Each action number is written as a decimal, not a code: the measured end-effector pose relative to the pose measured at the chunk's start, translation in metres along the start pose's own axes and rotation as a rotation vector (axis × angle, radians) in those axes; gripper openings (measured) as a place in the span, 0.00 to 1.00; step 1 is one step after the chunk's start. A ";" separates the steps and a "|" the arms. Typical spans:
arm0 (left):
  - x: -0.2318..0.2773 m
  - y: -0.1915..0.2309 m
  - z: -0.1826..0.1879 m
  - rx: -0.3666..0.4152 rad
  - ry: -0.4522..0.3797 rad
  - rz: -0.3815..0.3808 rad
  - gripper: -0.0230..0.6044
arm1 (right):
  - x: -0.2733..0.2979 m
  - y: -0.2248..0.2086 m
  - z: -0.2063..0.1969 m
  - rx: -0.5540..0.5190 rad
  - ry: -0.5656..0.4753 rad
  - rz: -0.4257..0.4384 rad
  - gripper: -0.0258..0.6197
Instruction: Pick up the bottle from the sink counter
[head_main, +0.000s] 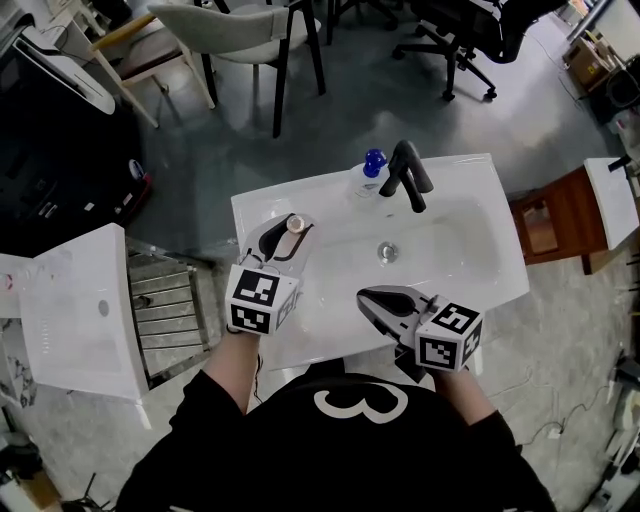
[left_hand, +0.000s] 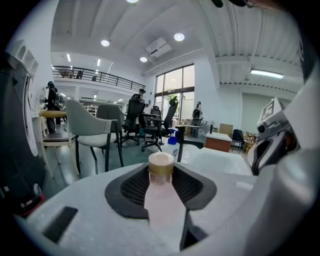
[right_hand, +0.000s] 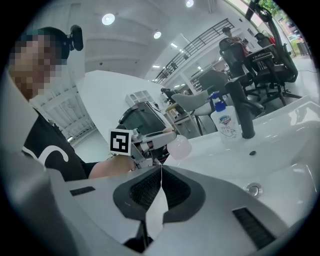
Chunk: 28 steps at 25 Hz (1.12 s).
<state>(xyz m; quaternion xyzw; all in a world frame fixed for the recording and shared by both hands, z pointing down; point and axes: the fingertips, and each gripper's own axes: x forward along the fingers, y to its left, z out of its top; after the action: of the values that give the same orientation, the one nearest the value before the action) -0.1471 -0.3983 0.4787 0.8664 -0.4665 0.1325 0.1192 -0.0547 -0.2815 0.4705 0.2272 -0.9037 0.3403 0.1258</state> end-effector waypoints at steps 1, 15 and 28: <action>-0.005 -0.004 0.002 0.002 -0.004 -0.003 0.27 | -0.002 0.003 0.000 -0.005 -0.003 0.003 0.06; -0.071 -0.069 0.019 0.029 -0.027 -0.054 0.27 | -0.036 0.048 0.009 -0.086 -0.095 0.019 0.06; -0.145 -0.144 0.027 0.057 -0.067 -0.099 0.27 | -0.086 0.099 -0.012 -0.159 -0.160 0.009 0.06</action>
<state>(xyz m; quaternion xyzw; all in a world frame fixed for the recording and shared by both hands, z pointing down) -0.0994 -0.2177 0.3921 0.8955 -0.4227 0.1104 0.0851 -0.0288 -0.1799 0.3914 0.2387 -0.9361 0.2489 0.0693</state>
